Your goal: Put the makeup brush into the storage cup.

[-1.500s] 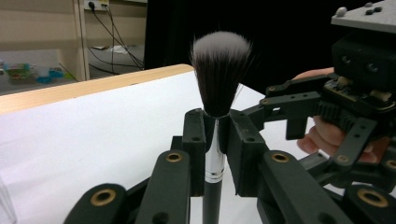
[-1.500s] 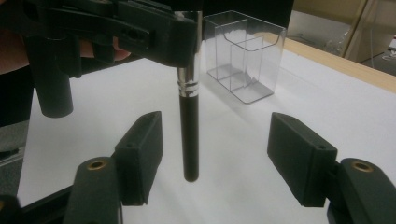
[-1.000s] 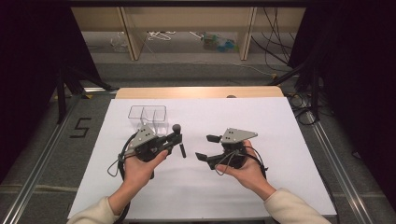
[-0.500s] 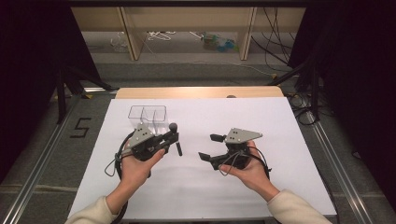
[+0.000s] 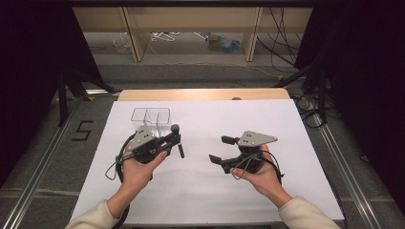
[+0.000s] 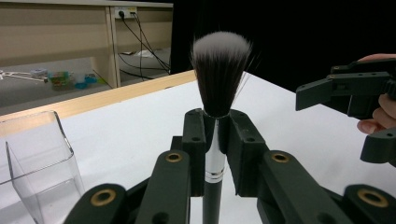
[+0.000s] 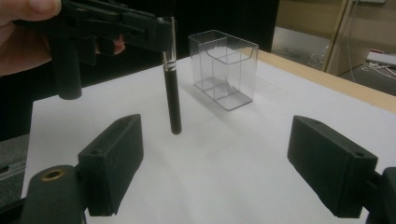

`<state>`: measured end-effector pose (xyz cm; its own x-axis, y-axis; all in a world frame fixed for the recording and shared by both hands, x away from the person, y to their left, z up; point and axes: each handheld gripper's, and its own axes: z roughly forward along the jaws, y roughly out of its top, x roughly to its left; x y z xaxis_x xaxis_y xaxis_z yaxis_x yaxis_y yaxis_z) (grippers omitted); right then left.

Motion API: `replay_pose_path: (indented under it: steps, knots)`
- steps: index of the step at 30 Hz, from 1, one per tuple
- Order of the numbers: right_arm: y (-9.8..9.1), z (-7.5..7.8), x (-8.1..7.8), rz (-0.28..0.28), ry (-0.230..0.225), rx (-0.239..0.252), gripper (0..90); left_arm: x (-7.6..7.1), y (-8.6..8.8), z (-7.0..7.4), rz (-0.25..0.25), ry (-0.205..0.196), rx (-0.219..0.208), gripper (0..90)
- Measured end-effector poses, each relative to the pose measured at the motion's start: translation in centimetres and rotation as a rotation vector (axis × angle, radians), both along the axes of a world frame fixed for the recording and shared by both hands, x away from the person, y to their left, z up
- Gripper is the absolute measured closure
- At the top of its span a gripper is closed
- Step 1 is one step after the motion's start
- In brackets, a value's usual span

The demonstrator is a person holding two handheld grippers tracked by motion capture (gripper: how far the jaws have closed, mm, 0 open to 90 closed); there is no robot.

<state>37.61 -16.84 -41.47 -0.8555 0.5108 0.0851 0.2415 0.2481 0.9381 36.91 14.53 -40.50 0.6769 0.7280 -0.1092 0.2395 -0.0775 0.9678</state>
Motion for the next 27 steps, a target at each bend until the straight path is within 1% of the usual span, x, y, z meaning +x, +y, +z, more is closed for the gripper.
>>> replay_pose_path:
  steps: [1, 2, 4, 6, 7, 8, 9, 10, 11, 12, 13, 14, 15, 16, 17, 18, 19, 20, 21, 23, 24, 25, 26, 27]
  knots:
    - [-0.2, 0.1, 0.0, 0.000, -0.017, -0.006, 19.1, 0.0, 0.0, 0.0, 0.000, 0.001, -0.001, 77.9]
    - [-0.3, 0.1, -0.1, -0.001, -0.002, -0.001, 19.2, 0.0, 0.0, 0.0, 0.004, 0.004, -0.004, 78.0]
    - [-0.4, 0.2, -0.2, 0.002, 0.001, 0.015, 19.3, 0.0, 0.0, 0.0, 0.005, 0.002, -0.004, 78.0]
    - [-0.7, 0.3, -0.2, -0.007, -0.016, 0.011, 19.3, 0.0, 0.1, 0.0, 0.004, -0.002, -0.002, 78.0]
    - [-0.9, 0.4, -0.3, -0.005, -0.003, 0.012, 19.3, 0.1, 0.1, 0.1, 0.003, -0.003, -0.001, 78.0]
    - [-0.9, 0.3, -0.3, -0.003, -0.011, 0.025, 19.3, 0.1, 0.1, 0.1, 0.005, -0.002, -0.004, 78.0]
    - [-1.0, 0.3, -0.4, -0.016, -0.028, 0.021, 19.3, 0.1, 0.2, 0.1, 0.008, 0.000, -0.005, 78.0]
    - [-1.2, 0.4, -0.5, -0.004, -0.004, 0.019, 19.3, 0.0, 0.1, 0.0, 0.011, 0.006, -0.010, 78.0]
    - [-1.3, 0.5, -0.6, -0.010, -0.007, 0.011, 19.3, 0.1, 0.2, 0.0, 0.012, 0.006, -0.009, 78.0]
    - [-1.5, 0.5, -0.6, -0.013, -0.026, 0.019, 19.3, 0.1, 0.2, 0.0, 0.013, 0.007, -0.011, 78.0]
    - [-1.5, 0.5, -0.7, -0.008, -0.006, 0.030, 19.3, 0.1, 0.2, 0.0, 0.013, 0.007, -0.010, 77.9]
    - [-1.8, 0.6, -0.8, -0.013, -0.013, 0.019, 19.3, 0.1, 0.2, 0.0, 0.013, 0.007, -0.008, 78.0]
    - [-1.8, 0.6, -0.8, -0.021, -0.028, 0.026, 19.3, 0.1, 0.3, 0.1, 0.013, 0.006, -0.007, 78.0]
    - [-2.0, 0.6, -1.0, -0.016, -0.009, 0.017, 19.3, 0.2, 0.3, 0.1, 0.012, 0.000, -0.001, 78.0]
    - [-2.1, 0.6, -1.0, -0.025, -0.027, 0.023, 19.3, 0.1, 0.3, 0.1, 0.015, 0.003, -0.006, 78.0]
    - [-2.3, 0.6, -1.1, -0.022, -0.030, 0.027, 19.3, 0.2, 0.4, 0.1, 0.014, 0.000, -0.003, 78.0]
    - [-2.4, 0.6, -1.2, -0.026, -0.032, 0.025, 19.3, 0.2, 0.4, 0.2, 0.015, -0.001, -0.003, 78.0]
    - [-2.5, 0.6, -1.4, -0.026, -0.019, 0.026, 19.2, 0.2, 0.5, 0.2, 0.015, -0.003, -0.002, 78.0]
    - [-2.7, 0.6, -1.4, -0.030, -0.032, 0.021, 19.3, 0.2, 0.5, 0.2, 0.019, 0.004, -0.010, 78.0]
    - [-2.9, 0.6, -1.6, -0.029, -0.035, 0.022, 19.3, 0.2, 0.5, 0.2, 0.021, 0.003, -0.012, 78.0]
    - [-2.9, 0.6, -1.8, -0.027, -0.021, 0.033, 19.3, 0.2, 0.6, 0.3, 0.023, 0.001, -0.010, 78.0]
    - [-3.1, 0.6, -1.8, -0.026, -0.023, 0.028, 19.3, 0.2, 0.6, 0.3, 0.025, 0.001, -0.011, 78.0]
    - [-3.2, 0.7, -1.8, -0.028, -0.037, 0.024, 19.3, 0.2, 0.6, 0.3, 0.029, 0.006, -0.014, 78.0]
    - [-3.2, 0.7, -2.0, -0.032, -0.022, 0.024, 19.3, 0.2, 0.7, 0.3, 0.027, 0.003, -0.010, 78.0]
